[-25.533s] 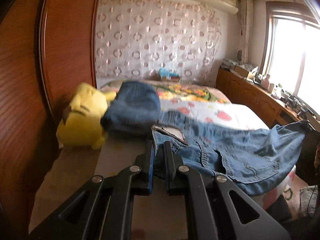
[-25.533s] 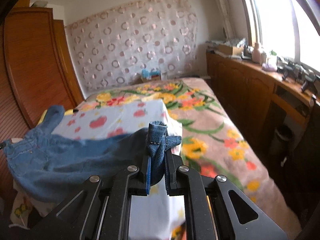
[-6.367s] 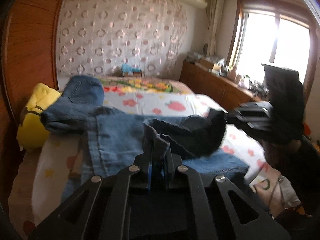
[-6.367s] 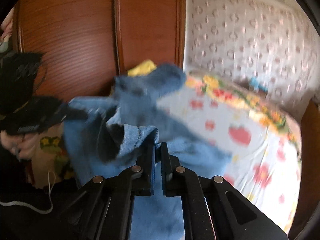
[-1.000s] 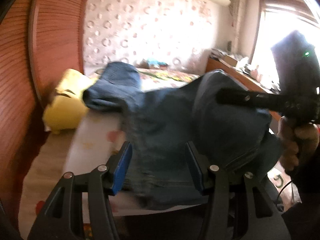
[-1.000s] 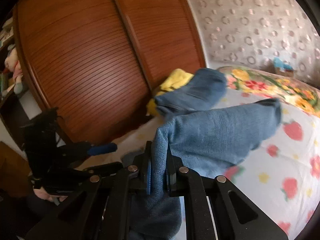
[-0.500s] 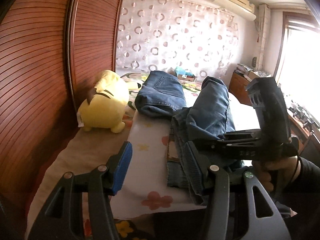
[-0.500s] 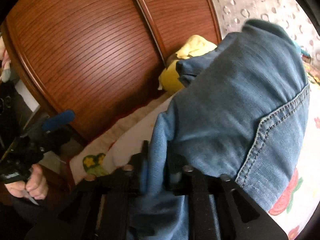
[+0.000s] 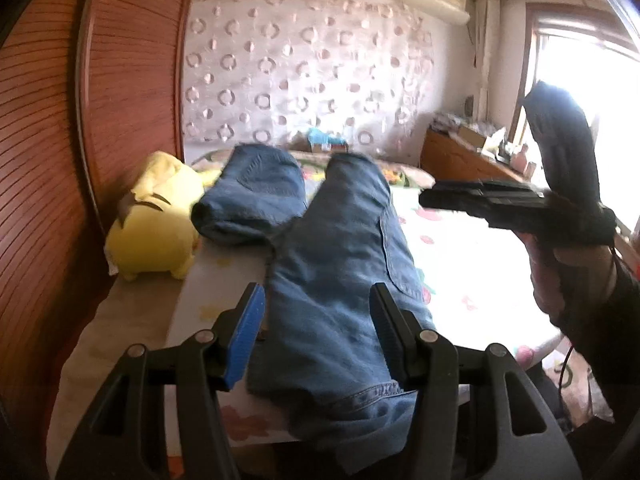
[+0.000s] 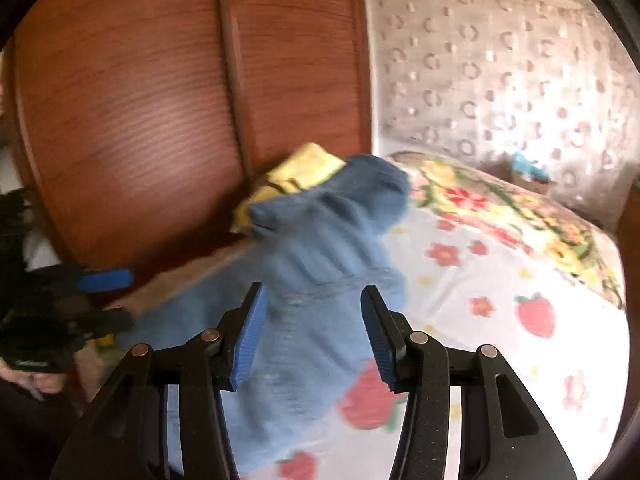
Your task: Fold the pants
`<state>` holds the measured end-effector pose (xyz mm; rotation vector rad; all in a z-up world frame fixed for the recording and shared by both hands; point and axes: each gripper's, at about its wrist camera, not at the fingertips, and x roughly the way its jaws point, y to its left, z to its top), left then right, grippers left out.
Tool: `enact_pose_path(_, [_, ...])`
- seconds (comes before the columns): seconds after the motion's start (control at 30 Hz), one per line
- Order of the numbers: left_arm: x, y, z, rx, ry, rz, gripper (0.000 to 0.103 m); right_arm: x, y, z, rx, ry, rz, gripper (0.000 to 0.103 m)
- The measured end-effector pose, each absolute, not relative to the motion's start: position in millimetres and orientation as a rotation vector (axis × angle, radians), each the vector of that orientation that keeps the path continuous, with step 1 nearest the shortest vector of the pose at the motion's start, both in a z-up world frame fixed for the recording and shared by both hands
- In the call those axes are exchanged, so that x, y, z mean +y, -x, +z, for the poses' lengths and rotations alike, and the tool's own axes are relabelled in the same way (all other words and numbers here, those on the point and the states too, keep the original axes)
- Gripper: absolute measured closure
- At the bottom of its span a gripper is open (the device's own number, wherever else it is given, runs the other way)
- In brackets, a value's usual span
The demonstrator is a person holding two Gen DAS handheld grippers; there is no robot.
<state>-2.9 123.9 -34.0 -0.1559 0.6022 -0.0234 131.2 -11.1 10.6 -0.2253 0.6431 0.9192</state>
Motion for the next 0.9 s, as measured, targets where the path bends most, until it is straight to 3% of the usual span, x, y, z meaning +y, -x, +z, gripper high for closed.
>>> enact_pose_path(0.57, [137,1,-110,0.776,0.179,0.038,0.049,48,-206,-53,0.753,0.296,0.833,0.052])
enact_pose_path(0.9, [141,5,-99,0.727,0.206,0.018,0.049,6,-190,-30,0.717,0.184,0.837,0.032])
